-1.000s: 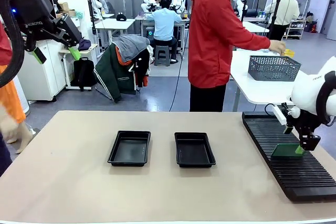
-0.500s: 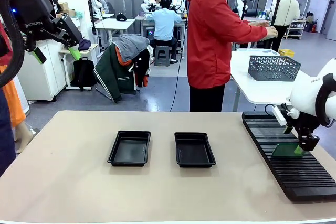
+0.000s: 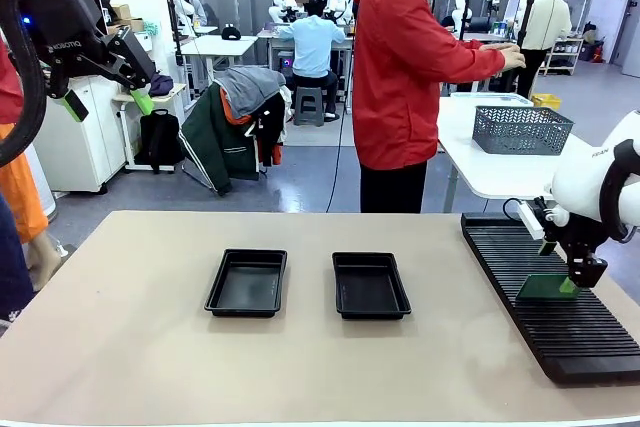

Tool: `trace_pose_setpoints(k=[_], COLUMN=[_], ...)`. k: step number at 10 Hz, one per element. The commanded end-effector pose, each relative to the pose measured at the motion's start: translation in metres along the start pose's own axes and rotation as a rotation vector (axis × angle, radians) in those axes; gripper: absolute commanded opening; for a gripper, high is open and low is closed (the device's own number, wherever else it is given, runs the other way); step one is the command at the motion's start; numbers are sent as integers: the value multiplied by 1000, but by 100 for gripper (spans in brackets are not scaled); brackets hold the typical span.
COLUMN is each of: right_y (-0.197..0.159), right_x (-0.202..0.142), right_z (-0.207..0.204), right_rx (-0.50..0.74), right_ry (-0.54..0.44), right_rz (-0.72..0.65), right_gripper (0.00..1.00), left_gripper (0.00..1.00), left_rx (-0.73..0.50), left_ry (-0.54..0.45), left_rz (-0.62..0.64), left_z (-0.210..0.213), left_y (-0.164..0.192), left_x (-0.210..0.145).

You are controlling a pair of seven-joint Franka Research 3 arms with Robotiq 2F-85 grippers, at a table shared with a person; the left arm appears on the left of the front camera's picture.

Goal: Inspect and transfer BCBs to ESD trays.
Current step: Pick up the Blank PCB from the PCB Rack and place it in the left ESD tray.

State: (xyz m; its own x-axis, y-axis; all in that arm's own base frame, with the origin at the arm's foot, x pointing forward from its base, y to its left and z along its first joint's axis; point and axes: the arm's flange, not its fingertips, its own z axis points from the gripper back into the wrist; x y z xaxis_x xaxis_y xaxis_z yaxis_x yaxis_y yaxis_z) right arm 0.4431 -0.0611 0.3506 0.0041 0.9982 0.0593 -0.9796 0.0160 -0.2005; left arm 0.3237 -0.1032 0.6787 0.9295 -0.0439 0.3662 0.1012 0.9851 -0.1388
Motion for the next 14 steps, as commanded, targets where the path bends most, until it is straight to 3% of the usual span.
trace_pose_setpoints(k=[1,4,14], right_y=[3,15,25], right_x=[-7,-13,-18], right_z=[4,2,-2], right_rx=[15,18,-11], right_ry=[7,7,-89], right_rz=[-9,-4,43], right_gripper=[100,94,53], left_gripper=[100,100,100], left_rx=[3,3,3], left_ry=[-1,-1,-1], left_rz=[6,6,6], left_z=[0,0,0], left_y=[1,1,1], left_x=[0,0,0])
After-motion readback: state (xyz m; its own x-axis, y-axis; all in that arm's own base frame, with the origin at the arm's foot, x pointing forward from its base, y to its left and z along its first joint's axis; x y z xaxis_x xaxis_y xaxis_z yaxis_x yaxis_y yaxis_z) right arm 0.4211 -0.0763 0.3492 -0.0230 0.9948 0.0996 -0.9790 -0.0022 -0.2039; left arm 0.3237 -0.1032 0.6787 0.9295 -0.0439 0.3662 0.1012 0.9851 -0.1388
